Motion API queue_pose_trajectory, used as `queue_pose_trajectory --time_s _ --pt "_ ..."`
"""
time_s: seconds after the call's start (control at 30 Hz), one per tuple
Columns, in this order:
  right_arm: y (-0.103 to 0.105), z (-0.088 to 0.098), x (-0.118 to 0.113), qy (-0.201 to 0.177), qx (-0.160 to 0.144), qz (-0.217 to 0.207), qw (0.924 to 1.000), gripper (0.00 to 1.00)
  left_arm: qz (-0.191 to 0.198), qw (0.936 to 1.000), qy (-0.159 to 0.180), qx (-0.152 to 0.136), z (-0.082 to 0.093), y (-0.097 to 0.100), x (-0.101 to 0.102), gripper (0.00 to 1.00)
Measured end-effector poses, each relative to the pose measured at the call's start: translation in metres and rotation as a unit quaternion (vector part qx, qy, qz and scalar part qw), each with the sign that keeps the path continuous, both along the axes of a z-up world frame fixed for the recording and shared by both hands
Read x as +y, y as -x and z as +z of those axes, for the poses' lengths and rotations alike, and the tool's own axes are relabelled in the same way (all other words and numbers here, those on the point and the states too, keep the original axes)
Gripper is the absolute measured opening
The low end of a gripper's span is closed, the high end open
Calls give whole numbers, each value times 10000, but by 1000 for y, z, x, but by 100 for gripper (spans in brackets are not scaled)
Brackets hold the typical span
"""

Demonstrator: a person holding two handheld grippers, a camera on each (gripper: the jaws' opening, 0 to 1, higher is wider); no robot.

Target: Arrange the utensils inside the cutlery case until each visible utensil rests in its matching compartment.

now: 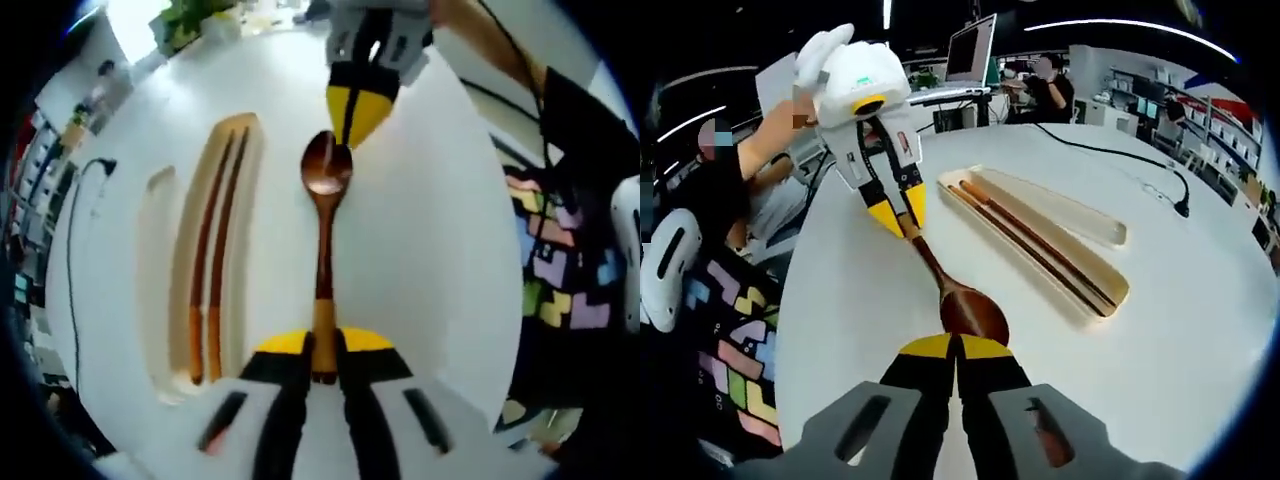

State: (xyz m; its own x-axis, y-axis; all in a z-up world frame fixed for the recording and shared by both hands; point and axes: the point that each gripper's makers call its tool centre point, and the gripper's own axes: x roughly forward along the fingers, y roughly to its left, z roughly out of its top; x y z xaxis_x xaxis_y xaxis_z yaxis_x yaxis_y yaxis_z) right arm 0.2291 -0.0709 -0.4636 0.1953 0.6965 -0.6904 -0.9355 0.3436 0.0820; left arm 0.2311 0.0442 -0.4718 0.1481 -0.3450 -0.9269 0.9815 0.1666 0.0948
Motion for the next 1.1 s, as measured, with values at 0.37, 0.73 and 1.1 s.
queue_pose_trajectory --time_s 0.37,0.73,1.1 --pt "-11 9 -17 -86 -77 -429 9990 8 -111 9998 0 -175 1 1 0 10" --pt "-14 3 -29 -760 919 -1326 9840 15 -164 9986 270 -413 2 2 2 10" --pt "-19 3 -14 -914 1247 -1416 9778 14 -301 9958 616 -611 3 3 1 10"
